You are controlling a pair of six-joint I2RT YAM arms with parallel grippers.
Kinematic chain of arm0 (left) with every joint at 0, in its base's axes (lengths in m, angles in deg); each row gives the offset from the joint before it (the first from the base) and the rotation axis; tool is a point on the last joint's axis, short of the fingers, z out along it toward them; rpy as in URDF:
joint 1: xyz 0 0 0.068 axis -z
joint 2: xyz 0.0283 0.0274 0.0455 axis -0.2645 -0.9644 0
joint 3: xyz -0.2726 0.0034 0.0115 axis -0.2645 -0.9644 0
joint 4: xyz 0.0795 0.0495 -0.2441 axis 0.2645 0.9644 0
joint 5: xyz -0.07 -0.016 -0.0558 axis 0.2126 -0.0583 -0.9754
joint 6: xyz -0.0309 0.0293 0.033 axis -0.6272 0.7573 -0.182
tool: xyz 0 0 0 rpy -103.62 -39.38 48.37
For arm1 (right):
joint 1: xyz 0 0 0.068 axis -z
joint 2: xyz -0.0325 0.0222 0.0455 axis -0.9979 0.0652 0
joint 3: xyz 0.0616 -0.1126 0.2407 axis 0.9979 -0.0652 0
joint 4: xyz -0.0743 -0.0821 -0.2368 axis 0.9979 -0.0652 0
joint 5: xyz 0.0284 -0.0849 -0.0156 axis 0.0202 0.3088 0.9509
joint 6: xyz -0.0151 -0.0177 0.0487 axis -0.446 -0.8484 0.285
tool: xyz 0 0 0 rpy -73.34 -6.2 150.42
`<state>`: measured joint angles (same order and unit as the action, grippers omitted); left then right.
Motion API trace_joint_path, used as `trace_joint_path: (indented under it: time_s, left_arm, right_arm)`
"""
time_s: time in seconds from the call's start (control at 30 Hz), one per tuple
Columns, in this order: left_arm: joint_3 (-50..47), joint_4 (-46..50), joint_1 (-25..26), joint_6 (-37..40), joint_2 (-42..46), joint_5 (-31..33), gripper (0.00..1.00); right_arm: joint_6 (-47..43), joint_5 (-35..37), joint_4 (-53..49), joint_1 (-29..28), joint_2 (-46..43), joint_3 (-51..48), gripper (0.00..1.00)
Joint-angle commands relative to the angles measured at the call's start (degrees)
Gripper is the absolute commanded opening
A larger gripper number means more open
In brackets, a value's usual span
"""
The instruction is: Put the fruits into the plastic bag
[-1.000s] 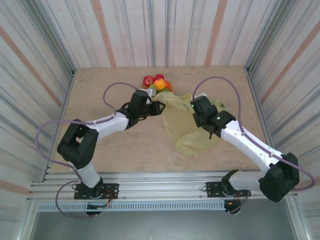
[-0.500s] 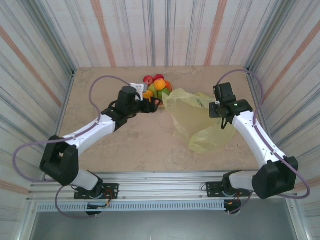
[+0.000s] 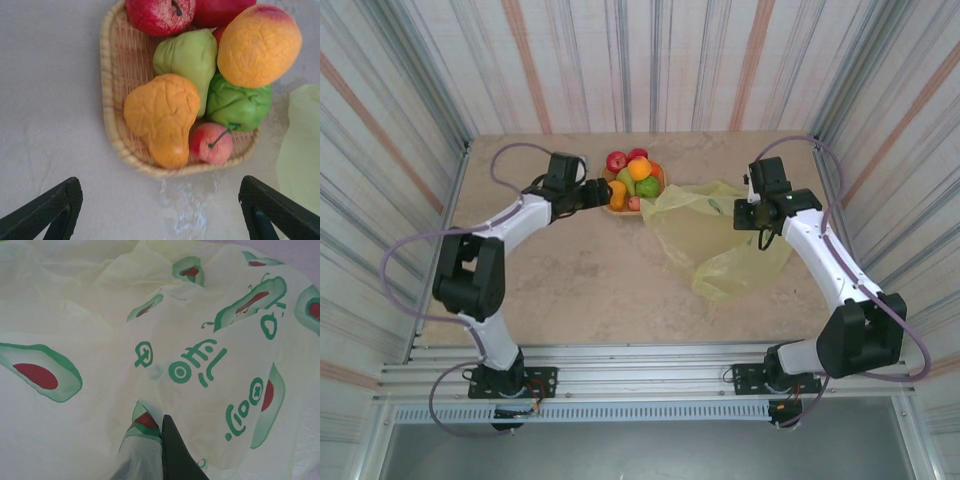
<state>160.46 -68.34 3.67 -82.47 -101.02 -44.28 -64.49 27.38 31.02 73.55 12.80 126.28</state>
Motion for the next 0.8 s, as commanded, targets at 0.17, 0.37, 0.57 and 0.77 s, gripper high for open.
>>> trace_joint_path:
  time_s: [0.17, 0.37, 0.57, 0.77]
  left_arm:
    - [13.1, 7.2, 0.8, 1.5, -10.3, -0.9, 0.83]
    - [19.8, 9.1, 0.8, 1.7, -15.7, -1.9, 0.81]
    - [23.6, 10.6, 1.2, 0.9, -19.9, -1.4, 0.80]
    - [25.4, 12.0, 2.0, 1.5, -21.6, 0.7, 0.81]
  right_arm:
    - [-0.4, -2.7, 2.0, 0.5, -0.7, -0.1, 0.00]
    - [-1.3, -2.3, 2.1, 1.4, -3.0, -1.1, 0.00]
    - [-1.4, -3.1, 2.5, 2.2, -4.2, -2.1, 0.00]
    - [-1.4, -3.6, 2.8, 2.4, -4.3, -2.3, 0.00]
